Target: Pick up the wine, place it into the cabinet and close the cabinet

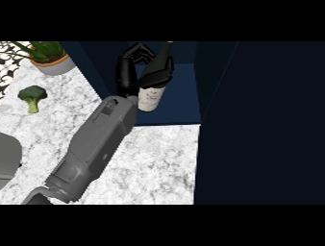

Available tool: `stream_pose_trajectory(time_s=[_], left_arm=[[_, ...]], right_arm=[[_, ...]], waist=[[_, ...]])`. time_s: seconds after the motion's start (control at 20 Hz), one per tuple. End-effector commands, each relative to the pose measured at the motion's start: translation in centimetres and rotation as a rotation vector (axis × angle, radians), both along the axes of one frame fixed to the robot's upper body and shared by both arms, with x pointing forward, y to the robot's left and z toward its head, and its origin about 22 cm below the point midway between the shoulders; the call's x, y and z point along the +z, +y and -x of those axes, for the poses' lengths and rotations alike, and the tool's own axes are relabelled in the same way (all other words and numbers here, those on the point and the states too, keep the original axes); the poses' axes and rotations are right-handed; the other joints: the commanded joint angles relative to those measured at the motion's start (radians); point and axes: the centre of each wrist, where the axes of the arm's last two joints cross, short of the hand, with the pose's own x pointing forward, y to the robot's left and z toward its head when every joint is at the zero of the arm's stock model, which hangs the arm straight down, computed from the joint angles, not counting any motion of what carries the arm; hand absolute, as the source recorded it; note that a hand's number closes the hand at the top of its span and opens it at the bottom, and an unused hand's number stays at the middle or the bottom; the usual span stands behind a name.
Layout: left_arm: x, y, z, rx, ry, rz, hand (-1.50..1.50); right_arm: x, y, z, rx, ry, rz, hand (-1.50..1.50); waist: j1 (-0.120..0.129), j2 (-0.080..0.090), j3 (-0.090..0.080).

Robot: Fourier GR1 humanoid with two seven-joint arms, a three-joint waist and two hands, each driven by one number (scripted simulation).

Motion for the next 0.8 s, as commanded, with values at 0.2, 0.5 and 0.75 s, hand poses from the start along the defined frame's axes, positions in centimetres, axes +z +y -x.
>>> stream_pose_trajectory(time_s=[0.2, 0.5, 0.75], left_arm=[[-1.7, 0.8, -0.5, 0.037, -0.030, -0.007, 1.50], [0.7, 0.6, -2.1, 0.062, 0.049, 0.124, 1.50], [0.1, 1.1, -2.1, 0.057, 0.046, 0.185, 1.50]], right_arm=[[1.1, -0.3, 2.2, 0.070, -0.027, -0.051, -1.50], [0.8, 1.1, 2.0, 0.073, -0.030, -0.041, -1.50], [0.4, 0.6, 2.0, 0.078, -0.029, -0.054, -1.50]], waist=[[-0.014, 0.005, 0.000], [-0.015, 0.008, -0.001], [-0.022, 0.010, 0.000]])
